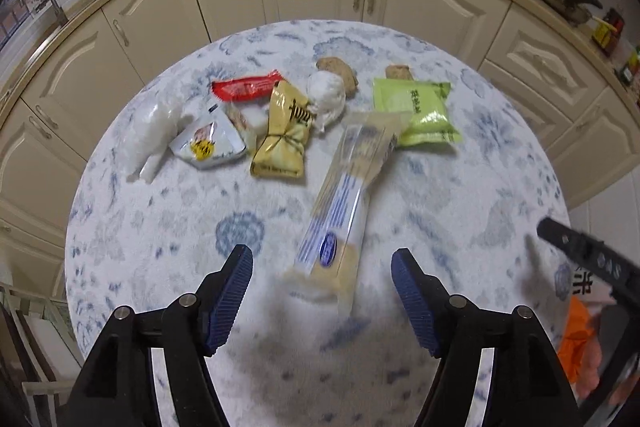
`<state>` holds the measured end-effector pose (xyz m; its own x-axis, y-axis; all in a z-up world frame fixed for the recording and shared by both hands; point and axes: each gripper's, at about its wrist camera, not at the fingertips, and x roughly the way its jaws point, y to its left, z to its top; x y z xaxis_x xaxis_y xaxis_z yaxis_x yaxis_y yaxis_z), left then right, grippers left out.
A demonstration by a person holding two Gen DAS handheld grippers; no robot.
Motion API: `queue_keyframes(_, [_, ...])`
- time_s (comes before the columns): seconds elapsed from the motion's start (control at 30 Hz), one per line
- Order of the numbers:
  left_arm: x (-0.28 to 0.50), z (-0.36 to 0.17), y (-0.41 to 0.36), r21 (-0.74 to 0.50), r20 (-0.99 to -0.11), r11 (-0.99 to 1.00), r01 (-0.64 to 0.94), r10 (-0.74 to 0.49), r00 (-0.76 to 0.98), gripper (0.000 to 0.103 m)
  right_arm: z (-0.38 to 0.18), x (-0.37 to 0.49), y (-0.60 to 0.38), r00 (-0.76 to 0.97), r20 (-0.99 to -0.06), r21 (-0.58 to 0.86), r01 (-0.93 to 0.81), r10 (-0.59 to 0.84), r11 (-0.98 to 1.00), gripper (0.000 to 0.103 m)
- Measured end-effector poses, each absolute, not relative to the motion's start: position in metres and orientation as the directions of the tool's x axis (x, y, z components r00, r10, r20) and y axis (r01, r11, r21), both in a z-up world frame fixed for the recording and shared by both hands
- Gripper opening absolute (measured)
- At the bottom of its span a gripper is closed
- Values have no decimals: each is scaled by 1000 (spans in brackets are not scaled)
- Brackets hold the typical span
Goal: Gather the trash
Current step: 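Grasp the clear bread bag with blue label using the left tool, then lift the bread bag with the left tool while the right tool grasps the green snack bag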
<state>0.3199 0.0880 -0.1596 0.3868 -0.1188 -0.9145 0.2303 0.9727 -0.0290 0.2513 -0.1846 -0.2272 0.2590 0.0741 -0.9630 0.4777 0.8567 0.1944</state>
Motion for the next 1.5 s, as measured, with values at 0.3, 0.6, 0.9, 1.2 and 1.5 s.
queue_keyframes(0.3, [352,-200,74,-47,-922,968,245,-137,361,29,-220,254,-178,257,-965,165,466,46,870,101])
queue_keyframes(0.6, [351,-178,101,-137,-893,971,194,-206,400,27,-212,295,-151,277,-959,163,371,59,914,101])
queue_keyframes(0.9, [363,-160,141,-243,-851,959,146,-283,442,26,-215,355,-95,286,-954,165,236,94,958,101])
queue_keyframes(1.2, [385,-182,151,-300,-859,943,145,-333,388,35,-245,398,-61,241,-964,162,206,110,965,76])
queue_keyframes(1.5, [403,-200,126,-256,-885,956,142,-291,364,44,-241,383,-66,271,-940,265,197,207,944,29])
